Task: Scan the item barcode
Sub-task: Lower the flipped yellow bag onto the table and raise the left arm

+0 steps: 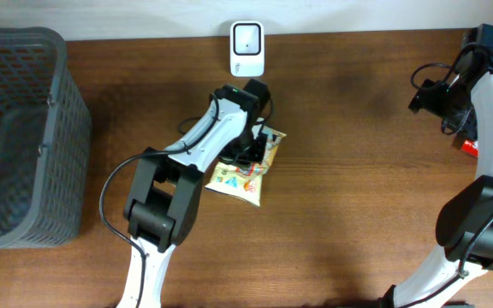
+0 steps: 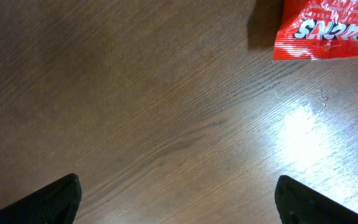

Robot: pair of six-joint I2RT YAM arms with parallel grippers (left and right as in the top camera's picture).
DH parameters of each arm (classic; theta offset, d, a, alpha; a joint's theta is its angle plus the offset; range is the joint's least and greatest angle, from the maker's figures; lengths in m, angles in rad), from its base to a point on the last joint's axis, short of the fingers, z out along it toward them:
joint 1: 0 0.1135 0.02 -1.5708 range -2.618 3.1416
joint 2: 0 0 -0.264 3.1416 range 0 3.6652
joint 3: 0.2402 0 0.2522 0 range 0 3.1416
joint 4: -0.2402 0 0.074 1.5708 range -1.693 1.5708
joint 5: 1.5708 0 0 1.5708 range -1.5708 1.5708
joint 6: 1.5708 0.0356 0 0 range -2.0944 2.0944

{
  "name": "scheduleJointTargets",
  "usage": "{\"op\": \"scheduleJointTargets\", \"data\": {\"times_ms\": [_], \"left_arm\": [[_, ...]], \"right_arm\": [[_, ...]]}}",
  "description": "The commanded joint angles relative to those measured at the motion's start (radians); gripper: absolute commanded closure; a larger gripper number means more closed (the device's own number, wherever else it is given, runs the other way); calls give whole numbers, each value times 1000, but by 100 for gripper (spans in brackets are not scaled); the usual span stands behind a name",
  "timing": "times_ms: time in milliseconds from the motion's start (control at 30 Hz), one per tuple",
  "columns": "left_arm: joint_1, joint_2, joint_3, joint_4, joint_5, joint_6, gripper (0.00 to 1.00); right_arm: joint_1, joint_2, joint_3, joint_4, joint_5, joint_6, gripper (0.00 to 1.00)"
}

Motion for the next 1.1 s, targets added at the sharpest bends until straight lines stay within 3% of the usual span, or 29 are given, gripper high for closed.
{"op": "scheduleJointTargets", "data": {"times_ms": [0,167,333,433,600,700,867,933,1000,1067], "left_arm": [[-36,6,-35,23,6,-5,100],[-29,5,283,-216,4,-5,100],[-45,35,289,-87,-7,-5,100],[-47,133,288,-31,-117,-23,100],[-41,219,294,25,-117,-23,100],[-35,180,451,-70,-117,-20,100],[-24,139,744,-412,-195,-20,100],[-24,138,769,-522,-187,-1,100],[-26,132,747,-522,-11,71,100],[-32,130,712,-523,-10,74,100]], "right_arm": [[-2,-14,1,0,-2,9,1],[-2,-14,1,0,-2,9,1],[-2,-14,1,0,-2,9,1],[-2,-14,1,0,-2,8,1],[-2,-14,1,0,-2,9,1],[-2,-14,1,0,-2,8,1],[-2,-14,1,0,-2,9,1],[-2,-14,1,0,-2,9,2],[-2,-14,1,0,-2,9,1],[-2,-14,1,0,-2,9,1]]}}
